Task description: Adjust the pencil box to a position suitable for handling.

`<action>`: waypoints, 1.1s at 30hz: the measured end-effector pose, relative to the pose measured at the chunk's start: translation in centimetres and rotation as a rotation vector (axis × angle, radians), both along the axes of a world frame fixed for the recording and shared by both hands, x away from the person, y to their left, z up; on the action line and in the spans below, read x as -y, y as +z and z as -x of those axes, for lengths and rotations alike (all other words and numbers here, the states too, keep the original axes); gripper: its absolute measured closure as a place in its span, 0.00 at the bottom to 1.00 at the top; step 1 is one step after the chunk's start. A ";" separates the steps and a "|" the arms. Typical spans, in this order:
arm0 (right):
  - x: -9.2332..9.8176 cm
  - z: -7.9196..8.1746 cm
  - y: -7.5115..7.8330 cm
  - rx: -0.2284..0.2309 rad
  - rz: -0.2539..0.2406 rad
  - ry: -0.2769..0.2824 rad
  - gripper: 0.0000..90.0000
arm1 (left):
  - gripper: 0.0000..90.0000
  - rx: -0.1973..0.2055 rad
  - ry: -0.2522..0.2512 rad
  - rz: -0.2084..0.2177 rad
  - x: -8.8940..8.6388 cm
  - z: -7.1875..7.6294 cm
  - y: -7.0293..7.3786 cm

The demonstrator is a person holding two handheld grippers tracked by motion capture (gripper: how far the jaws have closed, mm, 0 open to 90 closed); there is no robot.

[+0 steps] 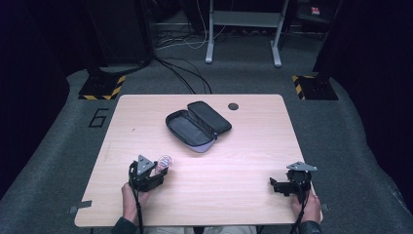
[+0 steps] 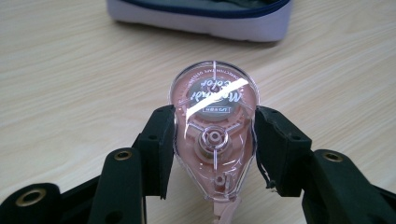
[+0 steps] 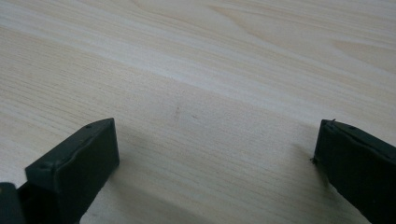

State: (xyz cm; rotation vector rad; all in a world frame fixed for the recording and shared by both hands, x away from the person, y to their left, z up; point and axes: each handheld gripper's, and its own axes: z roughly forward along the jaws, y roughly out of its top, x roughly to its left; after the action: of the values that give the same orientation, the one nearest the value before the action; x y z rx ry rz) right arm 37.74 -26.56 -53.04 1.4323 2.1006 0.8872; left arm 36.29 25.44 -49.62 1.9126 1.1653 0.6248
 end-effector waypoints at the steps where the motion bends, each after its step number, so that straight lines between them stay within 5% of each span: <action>1: 0.0 0.0 0.0 0.001 0.000 0.000 0.00 | 0.56 -0.003 0.015 0.001 -0.5 0.0 -0.3; 15: 0.0 0.0 0.0 0.000 0.000 0.000 0.00 | 0.55 -0.042 0.145 0.004 -5.6 -0.6 -1.9; 33: 0.0 0.0 0.0 -0.001 0.001 0.001 0.00 | 0.52 -0.100 0.114 -0.007 -6.0 -1.2 -2.6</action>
State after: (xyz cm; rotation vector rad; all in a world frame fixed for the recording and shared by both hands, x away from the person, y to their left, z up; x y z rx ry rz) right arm 37.73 -26.54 -53.02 1.4312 2.1020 0.8858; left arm 37.46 31.46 -52.21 1.9118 1.3445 0.6006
